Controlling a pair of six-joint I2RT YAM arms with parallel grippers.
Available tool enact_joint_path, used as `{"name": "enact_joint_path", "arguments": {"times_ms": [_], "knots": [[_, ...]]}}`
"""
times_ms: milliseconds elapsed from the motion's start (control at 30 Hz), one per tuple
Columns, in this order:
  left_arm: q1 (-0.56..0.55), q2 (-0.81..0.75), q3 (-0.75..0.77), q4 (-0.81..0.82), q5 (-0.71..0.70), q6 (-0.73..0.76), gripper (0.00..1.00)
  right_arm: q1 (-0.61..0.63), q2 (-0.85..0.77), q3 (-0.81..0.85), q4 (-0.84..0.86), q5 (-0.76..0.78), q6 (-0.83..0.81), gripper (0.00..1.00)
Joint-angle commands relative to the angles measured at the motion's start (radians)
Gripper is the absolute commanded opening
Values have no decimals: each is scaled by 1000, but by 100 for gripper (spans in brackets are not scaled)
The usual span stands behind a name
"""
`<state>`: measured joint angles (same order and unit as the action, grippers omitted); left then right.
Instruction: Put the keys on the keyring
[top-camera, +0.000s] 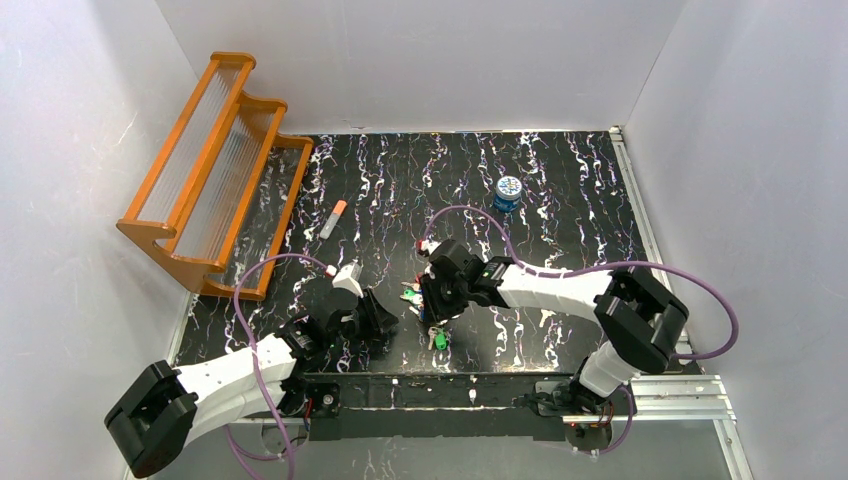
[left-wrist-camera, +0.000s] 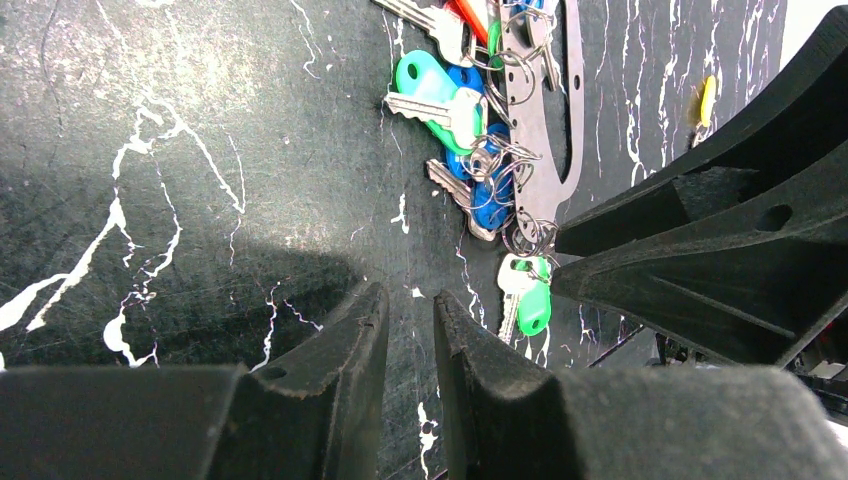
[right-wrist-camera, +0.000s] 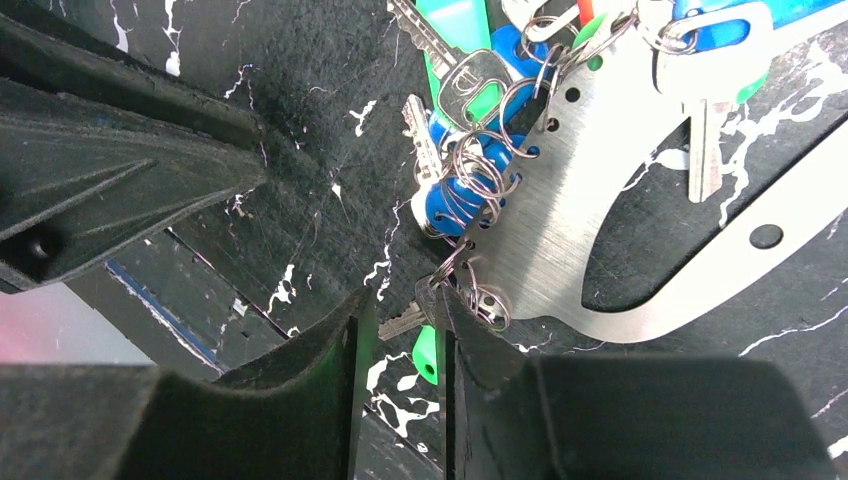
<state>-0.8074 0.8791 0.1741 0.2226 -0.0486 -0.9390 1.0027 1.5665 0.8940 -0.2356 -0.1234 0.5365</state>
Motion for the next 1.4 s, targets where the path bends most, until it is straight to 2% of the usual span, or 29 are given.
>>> {"name": "enact_joint_path", "arguments": {"times_ms": [0,367,600,767,1033,1200,1367], "knots": [[-5,-15,-8,-18,-12,5,22,5,35,37,1,22,29,37],[-4,-1,-5,1,-8,8,22,5,74,60,-9,50,33,28],[-5,13,3,15,4,21,22,3,56,56,94,-83,57,34],[-4,16,20,22,22,41,22,-10,52,64,125,-122,81,37],[-6,74,12,180,133,41,20,-124,-56,2,170,-202,92,38],[-34,208,69,280,206,71,20,-213,-109,-58,198,-260,104,38],[-58,307,116,293,203,90,25,-267,-126,-98,208,-305,111,38]]}}
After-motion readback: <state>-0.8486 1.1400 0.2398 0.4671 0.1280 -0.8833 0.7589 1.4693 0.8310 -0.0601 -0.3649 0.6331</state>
